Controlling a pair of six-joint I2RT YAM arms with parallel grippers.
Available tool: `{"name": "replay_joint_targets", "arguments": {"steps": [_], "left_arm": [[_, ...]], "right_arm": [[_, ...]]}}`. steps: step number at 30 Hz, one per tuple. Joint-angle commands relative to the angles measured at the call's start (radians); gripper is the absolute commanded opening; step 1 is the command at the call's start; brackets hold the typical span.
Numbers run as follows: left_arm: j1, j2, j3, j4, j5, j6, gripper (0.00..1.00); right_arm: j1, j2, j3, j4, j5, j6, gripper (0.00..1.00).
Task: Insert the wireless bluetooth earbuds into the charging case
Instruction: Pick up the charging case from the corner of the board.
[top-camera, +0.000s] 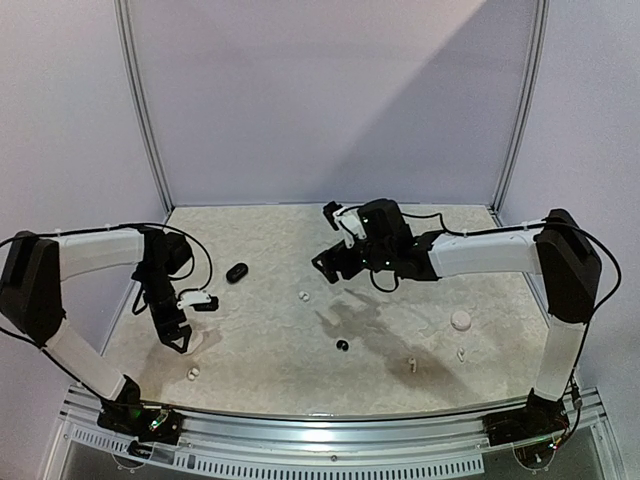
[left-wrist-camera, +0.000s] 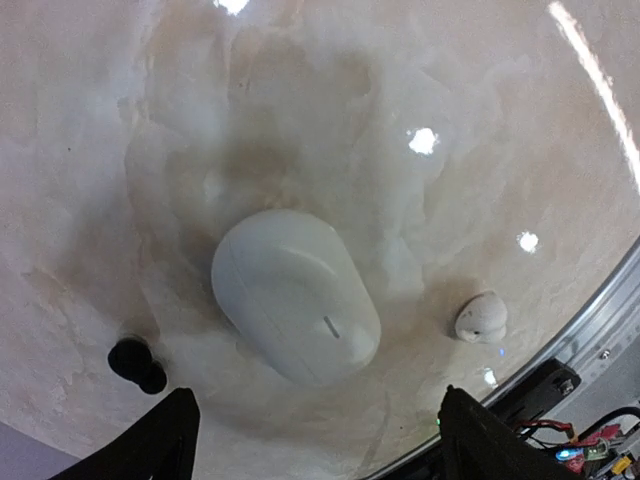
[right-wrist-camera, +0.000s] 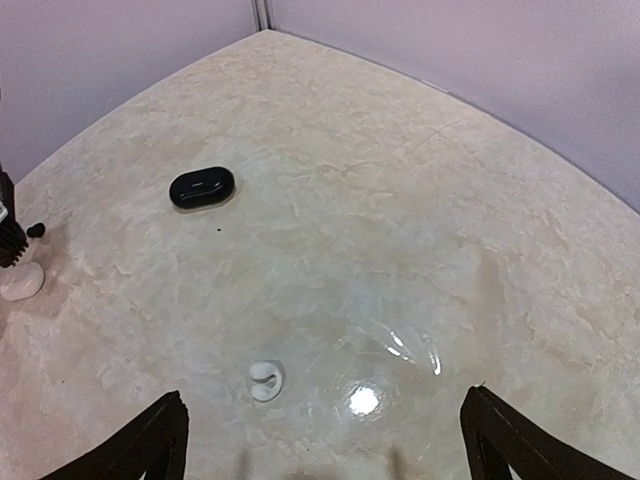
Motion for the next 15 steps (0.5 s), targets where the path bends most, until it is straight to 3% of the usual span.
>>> {"name": "replay_joint_targets", "arguments": {"steps": [1,5,15], "left_arm": [[-0.020,0.045,0.020,0.067,0.011,-0.042,0.84],[-0.048,0.066,-0.008,0.119,-0.003,-0.049,0.83],[-0.082,0.103,-0.046,0.185,-0.070,-0.063,0.72]], "right_arm": [[0.013,0.031,0.028,-0.032,0.030,0.012,0.96],[0.013,0.036,0.023,-0.033,0.052,0.029,0.97],[0.015,0.048,0.027,-0.017,0.046,0.031,0.97]]}}
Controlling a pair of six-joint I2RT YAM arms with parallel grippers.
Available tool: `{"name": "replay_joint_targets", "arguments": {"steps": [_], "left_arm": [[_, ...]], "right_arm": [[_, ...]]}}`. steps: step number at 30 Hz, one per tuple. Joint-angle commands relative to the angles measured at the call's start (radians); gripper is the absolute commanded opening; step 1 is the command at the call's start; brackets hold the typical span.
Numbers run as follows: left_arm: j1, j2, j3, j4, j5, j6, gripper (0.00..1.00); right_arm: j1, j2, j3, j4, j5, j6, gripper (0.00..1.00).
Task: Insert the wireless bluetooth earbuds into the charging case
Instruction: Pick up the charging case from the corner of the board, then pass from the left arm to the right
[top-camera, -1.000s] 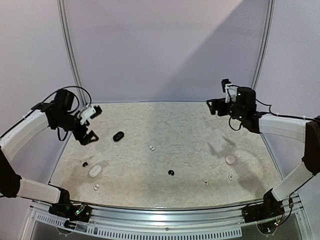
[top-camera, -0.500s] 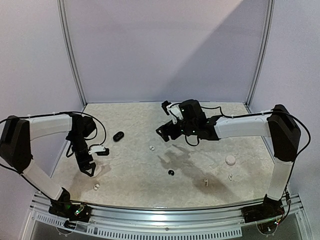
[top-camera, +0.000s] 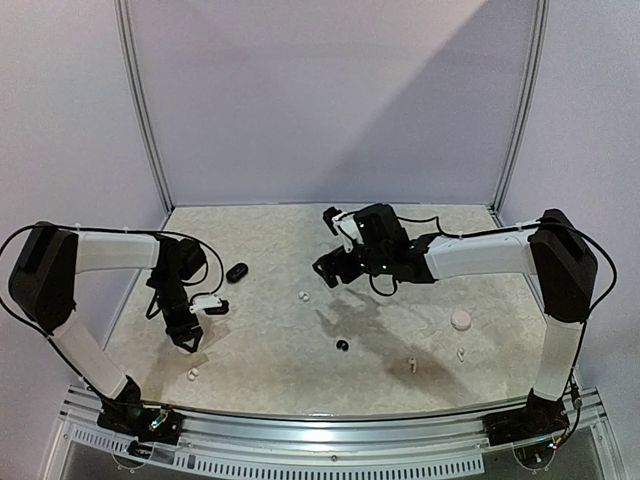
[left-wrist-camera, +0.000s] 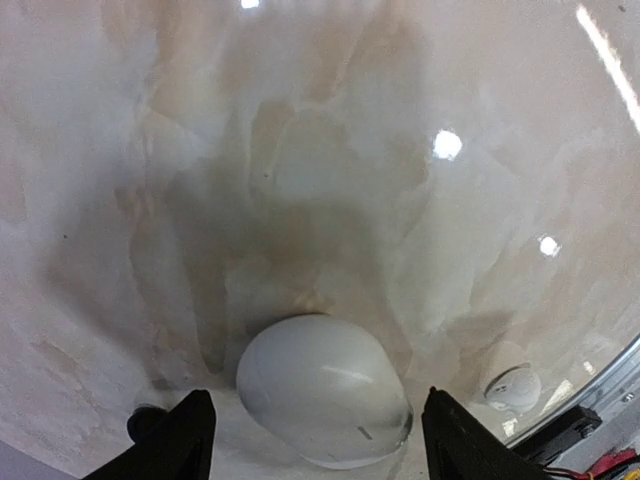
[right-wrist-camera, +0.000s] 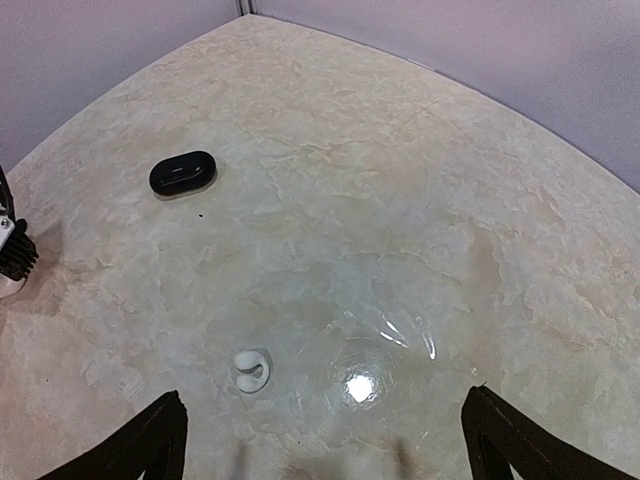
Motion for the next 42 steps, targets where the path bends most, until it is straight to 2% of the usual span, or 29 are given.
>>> {"name": "replay_joint_targets", "arguments": {"steps": [1,3,5,9,14,18,20,23,26,31,42], "left_arm": [[-0.023,0.005,-0.030,0.044,-0.032,-0.004,0.71],[-0.025,0.003,-0.041,0.055,-0.026,-0.004,0.67],[-0.026,-0.002,-0.049,0.066,-0.017,-0.002,0.59],[-0.025,-0.019,-0.065,0.072,0.024,0.008,0.52],[-0.025,-0.101,-0.066,0.089,0.040,0.042,0.31],[-0.025,-0.205,-0.032,0.125,0.062,0.088,0.24],[-0.026,-0.247,0.013,0.133,0.075,0.113,0.20],[-0.027,-0.315,0.076,0.170,0.132,0.183,0.20],[-0.036,-0.400,0.091,0.288,0.232,0.252,0.20],[-0.091,-0.413,0.131,0.438,0.308,0.222,0.18],[-0.205,-0.300,0.203,0.489,0.246,0.161,0.16]], "right_arm": [[-0.001,0.027,0.026,0.006,0.013,0.010,0.97],[-0.002,0.030,0.031,0.007,0.013,0.008,0.97],[-0.001,0.034,0.038,0.007,0.014,0.010,0.97],[-0.001,0.037,0.051,0.001,0.016,0.012,0.97],[-0.001,0.026,0.078,-0.036,0.032,0.021,0.99],[-0.013,0.033,0.202,-0.198,0.023,0.077,0.99],[-0.036,0.043,0.278,-0.291,-0.041,0.149,0.98],[-0.073,0.053,0.341,-0.343,-0.215,0.242,0.92],[-0.080,0.057,0.362,-0.301,-0.337,0.338,0.81],[-0.068,0.112,0.422,-0.238,-0.540,0.508,0.66],[0.009,0.231,0.578,-0.203,-0.732,0.545,0.66]]}}
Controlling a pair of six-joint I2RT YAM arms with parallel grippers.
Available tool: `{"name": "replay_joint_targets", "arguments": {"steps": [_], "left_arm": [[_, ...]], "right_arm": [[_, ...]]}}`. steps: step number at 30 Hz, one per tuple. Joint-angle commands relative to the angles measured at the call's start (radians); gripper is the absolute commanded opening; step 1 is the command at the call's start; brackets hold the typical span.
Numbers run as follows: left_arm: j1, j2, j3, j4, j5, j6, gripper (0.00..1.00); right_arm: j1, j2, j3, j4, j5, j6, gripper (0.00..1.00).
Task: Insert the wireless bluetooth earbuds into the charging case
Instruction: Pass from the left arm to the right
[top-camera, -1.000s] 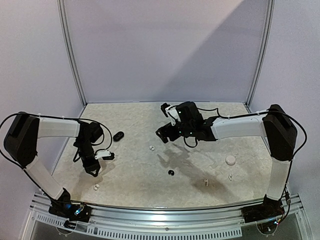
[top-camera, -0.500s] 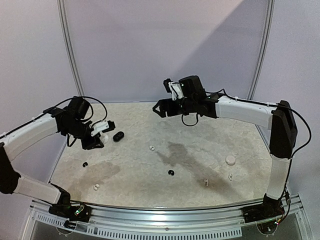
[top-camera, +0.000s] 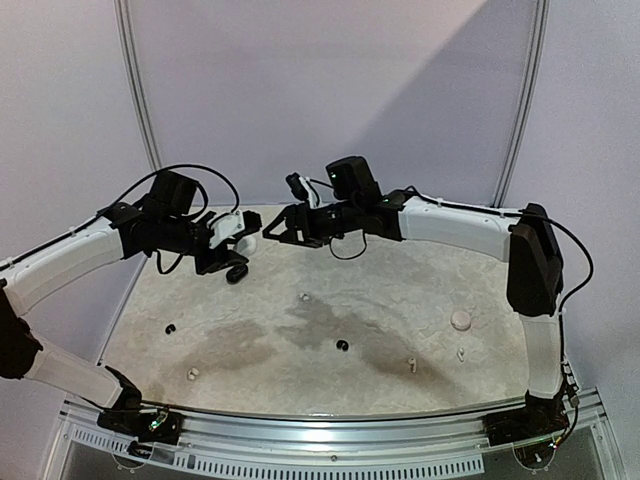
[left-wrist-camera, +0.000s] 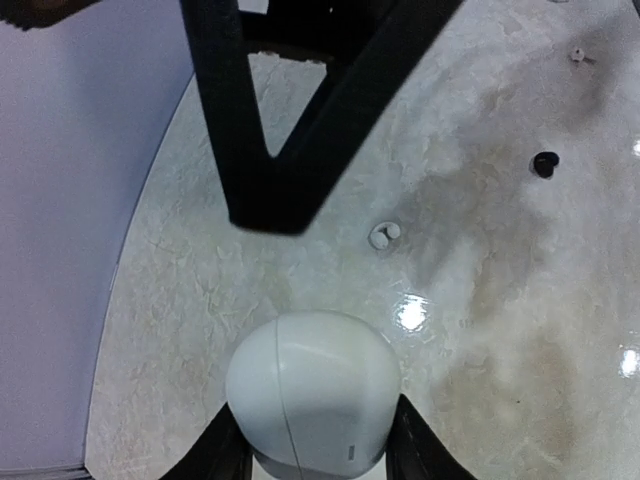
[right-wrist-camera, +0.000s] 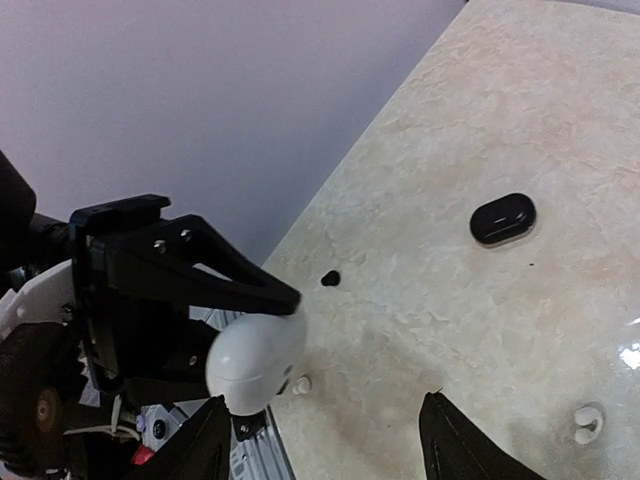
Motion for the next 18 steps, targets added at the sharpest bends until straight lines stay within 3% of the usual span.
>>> {"name": "replay_joint_targets", "arguments": {"steps": [1,11,13,18], "left_arm": [[-0.035,0.027,0.028,0.047,-0.019,-0.022,0.16],[-0.081,0.058,0.039,0.090,-0.073,-0.034,0.15],[-0.088,0.061,0.040,0.093,-0.075,-0.036,0.15],[-0.094,0.062,0.035,0.098,-0.088,-0.042,0.15]], "right_arm": [[0.018,0.035,0.037,0.029,-0.109,0.032,0.66],[0.034,0.114,0.155,-0.066,-0.141,0.022,0.62],[0.034,0.134,0.181,-0.086,-0.146,0.021,0.53],[0.035,0.130,0.175,-0.093,-0.135,0.010,0.20]]}}
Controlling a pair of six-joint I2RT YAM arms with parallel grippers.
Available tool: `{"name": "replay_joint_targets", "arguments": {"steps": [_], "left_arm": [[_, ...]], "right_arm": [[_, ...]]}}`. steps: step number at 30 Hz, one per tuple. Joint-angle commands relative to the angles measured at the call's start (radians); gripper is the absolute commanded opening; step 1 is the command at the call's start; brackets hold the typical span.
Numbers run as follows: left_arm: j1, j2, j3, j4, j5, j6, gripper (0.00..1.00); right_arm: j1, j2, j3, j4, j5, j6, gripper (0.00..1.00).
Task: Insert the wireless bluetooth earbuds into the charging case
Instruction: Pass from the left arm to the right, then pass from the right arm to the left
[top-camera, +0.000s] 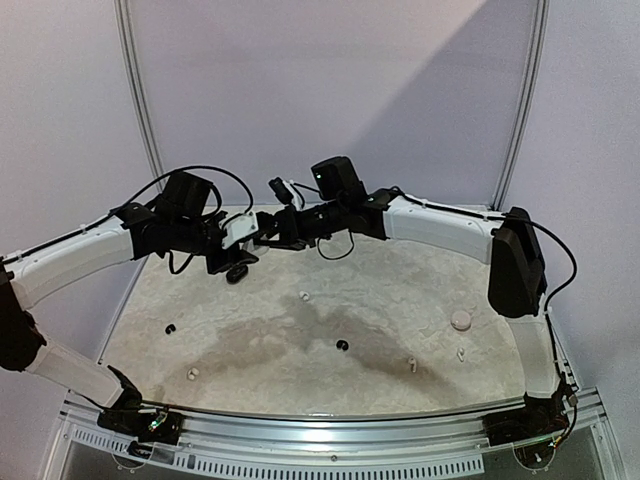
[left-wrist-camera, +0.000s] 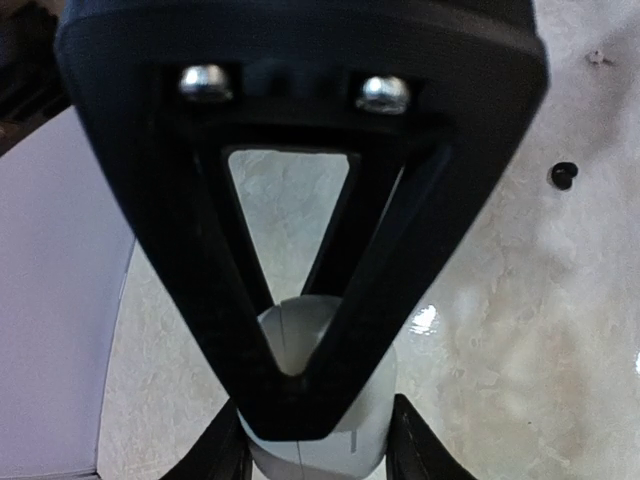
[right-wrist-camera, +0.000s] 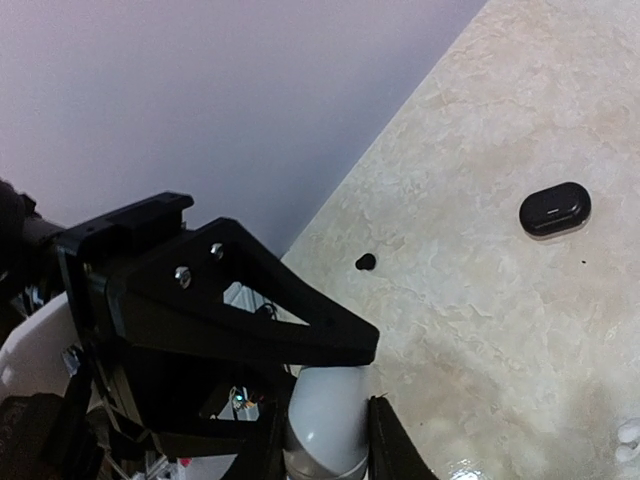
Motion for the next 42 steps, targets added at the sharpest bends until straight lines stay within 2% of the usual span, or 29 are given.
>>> {"name": "replay_joint_targets", "arguments": {"steps": [1,6,10,12,14,15,16,17,18,20,21,25,28,33,35,37,42], "left_arm": [[-0.019,0.007,0.018,0.039,-0.012,-0.020,0.14],[-0.019,0.007,0.020,0.049,-0.043,-0.031,0.13],[-0.020,0.007,0.016,0.071,-0.075,-0.034,0.11],[-0.022,0.006,0.015,0.087,-0.094,-0.034,0.11],[-0.022,0.006,0.013,0.098,-0.101,-0.034,0.12],[-0.022,0.006,0.013,0.100,-0.100,-0.034,0.15],[-0.022,0.004,0.013,0.100,-0.095,-0.036,0.26],[-0.022,0.001,0.013,0.096,-0.085,-0.041,0.48],[-0.022,-0.002,0.012,0.087,-0.070,-0.051,0.65],[-0.019,-0.020,0.012,0.052,-0.031,-0.072,0.91],[-0.016,-0.028,0.012,0.026,-0.007,-0.084,0.98],[0.020,-0.078,-0.002,-0.078,0.140,-0.138,0.99],[0.090,-0.120,-0.007,-0.147,0.354,-0.198,0.99],[0.198,-0.148,-0.027,-0.134,0.736,-0.348,0.98],[0.213,-0.156,-0.058,-0.052,0.843,-0.418,0.94],[0.214,-0.167,-0.095,0.098,0.894,-0.503,0.87],[0.210,-0.157,-0.184,0.597,0.888,-0.865,0.78]], "right_arm": [[0.006,0.016,0.011,-0.044,-0.003,-0.016,0.18],[0.006,0.010,0.006,-0.052,0.002,-0.024,0.24],[0.006,0.013,0.012,-0.076,0.013,-0.026,0.25],[0.006,0.016,0.014,-0.081,0.005,-0.028,0.16],[0.006,0.020,0.016,-0.079,-0.009,-0.027,0.00],[0.006,0.021,0.016,-0.077,-0.017,-0.026,0.00],[0.006,0.020,0.017,-0.074,-0.023,-0.026,0.00],[0.005,0.018,0.016,-0.075,-0.023,-0.027,0.00],[0.005,0.015,0.013,-0.070,-0.023,-0.029,0.00],[-0.003,0.004,-0.010,-0.044,-0.019,-0.030,0.00],[-0.008,-0.013,-0.032,-0.023,-0.012,-0.029,0.00],[-0.029,-0.084,-0.098,0.040,0.011,-0.041,0.00],[-0.033,-0.149,-0.137,0.066,0.012,-0.135,0.00],[-0.033,-0.297,-0.328,0.355,0.007,-0.274,0.00],[-0.031,-0.334,-0.364,0.436,0.006,-0.299,0.00],[-0.032,-0.346,-0.375,0.509,-0.008,-0.314,0.00],[-0.024,-0.334,-0.382,0.654,-0.038,-0.283,0.00]]}}
